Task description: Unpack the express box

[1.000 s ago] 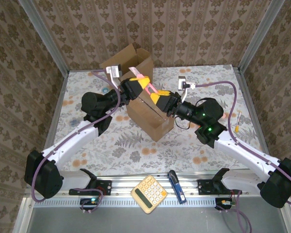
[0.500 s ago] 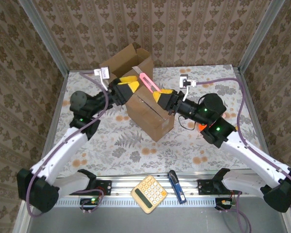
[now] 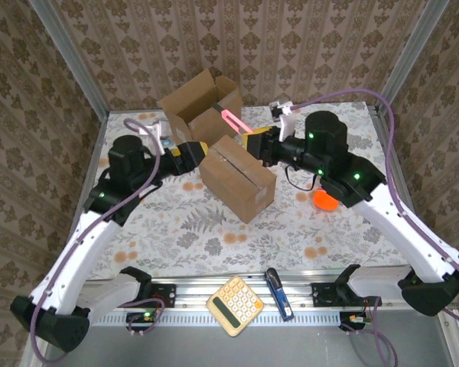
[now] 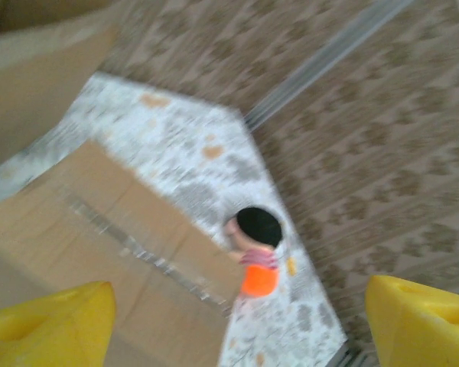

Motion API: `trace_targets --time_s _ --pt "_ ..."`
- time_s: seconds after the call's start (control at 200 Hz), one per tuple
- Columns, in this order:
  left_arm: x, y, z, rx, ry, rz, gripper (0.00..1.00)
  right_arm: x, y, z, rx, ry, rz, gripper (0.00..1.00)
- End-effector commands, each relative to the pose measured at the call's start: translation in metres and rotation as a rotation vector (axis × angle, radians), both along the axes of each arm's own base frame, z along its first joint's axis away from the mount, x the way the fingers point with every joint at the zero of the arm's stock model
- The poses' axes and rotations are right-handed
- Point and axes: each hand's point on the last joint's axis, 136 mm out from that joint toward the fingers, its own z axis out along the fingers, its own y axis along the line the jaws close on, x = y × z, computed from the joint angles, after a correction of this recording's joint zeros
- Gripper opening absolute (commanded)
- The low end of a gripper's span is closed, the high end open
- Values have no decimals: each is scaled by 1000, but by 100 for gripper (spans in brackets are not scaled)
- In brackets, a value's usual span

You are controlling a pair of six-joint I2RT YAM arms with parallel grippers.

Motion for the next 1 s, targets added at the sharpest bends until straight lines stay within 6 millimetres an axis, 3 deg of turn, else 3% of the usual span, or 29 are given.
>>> trace_targets --time_s 0.0,0.215,0.245,0.44,0.645,0.995 --pt "6 14 -49 95 173 91 85 5 -9 -28 -188 38 -27 0" --pt "30 9 -100 67 307 118 90 20 -6 -38 -314 29 -29 0" --pt "33 6 -107 60 320 118 90 28 -1 -51 -347 52 -27 0" --pt "49 -5 -146 31 402 114 90 41 7 -69 -413 60 -13 0" --pt "59 -17 -167 -30 440 102 90 50 15 -88 -452 76 -1 0" --pt "57 -24 -183 -100 460 84 87 64 23 -117 -560 76 -11 0"
